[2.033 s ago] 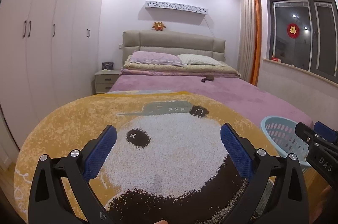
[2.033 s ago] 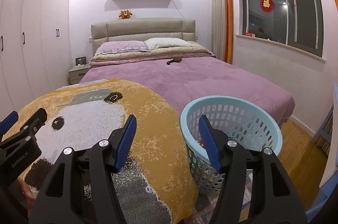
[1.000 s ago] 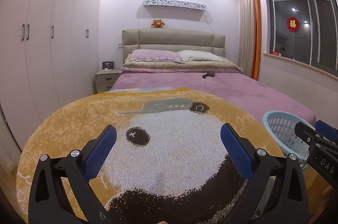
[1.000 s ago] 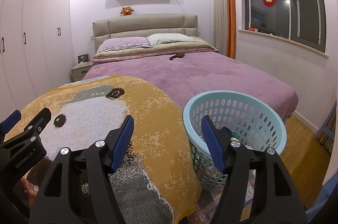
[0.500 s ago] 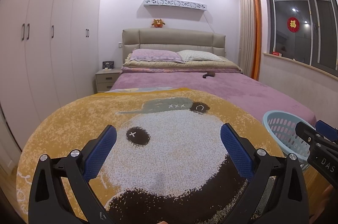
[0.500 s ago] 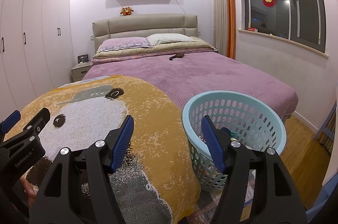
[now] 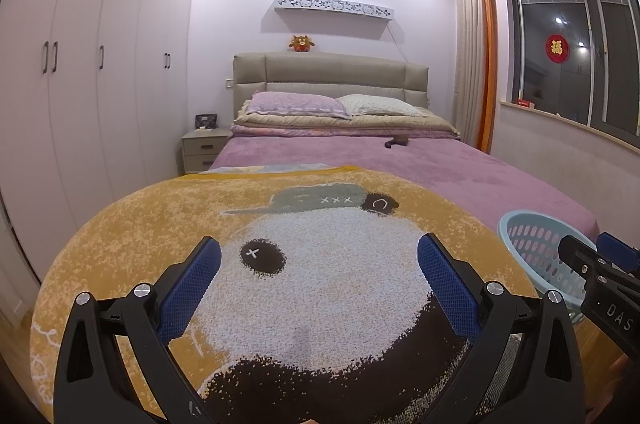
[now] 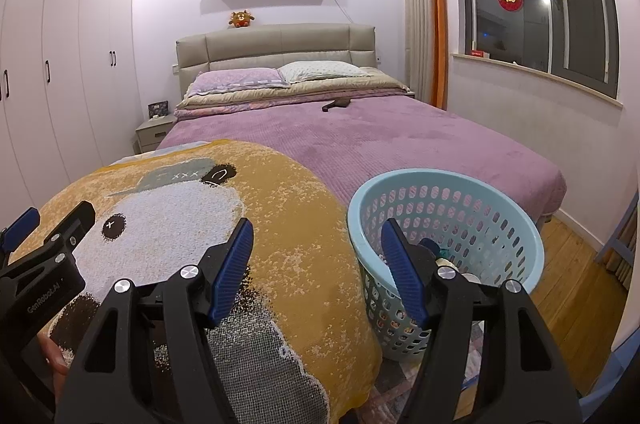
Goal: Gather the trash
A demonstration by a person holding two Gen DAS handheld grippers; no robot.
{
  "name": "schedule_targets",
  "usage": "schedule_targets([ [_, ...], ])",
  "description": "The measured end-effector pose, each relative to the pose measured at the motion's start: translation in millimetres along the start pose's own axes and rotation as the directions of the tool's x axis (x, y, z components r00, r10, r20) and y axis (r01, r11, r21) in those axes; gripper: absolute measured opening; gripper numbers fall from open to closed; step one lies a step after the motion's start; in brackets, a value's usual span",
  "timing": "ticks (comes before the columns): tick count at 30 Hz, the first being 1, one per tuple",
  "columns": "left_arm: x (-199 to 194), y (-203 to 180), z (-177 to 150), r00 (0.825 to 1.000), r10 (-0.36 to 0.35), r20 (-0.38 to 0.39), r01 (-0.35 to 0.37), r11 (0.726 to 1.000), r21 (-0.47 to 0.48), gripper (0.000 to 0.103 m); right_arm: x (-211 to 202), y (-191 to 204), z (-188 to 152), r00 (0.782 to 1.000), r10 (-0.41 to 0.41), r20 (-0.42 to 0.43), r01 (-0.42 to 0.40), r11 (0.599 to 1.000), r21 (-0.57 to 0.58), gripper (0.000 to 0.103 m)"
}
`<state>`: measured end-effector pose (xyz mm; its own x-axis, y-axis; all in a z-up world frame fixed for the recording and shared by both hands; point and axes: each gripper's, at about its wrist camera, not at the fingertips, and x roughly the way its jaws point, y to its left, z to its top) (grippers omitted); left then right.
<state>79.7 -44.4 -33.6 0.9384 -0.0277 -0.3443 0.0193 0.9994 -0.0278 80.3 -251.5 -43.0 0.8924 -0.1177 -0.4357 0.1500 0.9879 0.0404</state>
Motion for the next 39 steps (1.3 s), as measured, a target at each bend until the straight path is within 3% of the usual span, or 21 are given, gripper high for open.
schedule_targets([
  [39, -1.8, 0.3, -0.8, 1.0, 0.001, 0.0, -0.001, 1.0, -0.004, 0.096, 4.4, 1.9, 0.7, 1.0, 0.016, -0.011, -0.016, 1.0, -0.006, 0.063],
])
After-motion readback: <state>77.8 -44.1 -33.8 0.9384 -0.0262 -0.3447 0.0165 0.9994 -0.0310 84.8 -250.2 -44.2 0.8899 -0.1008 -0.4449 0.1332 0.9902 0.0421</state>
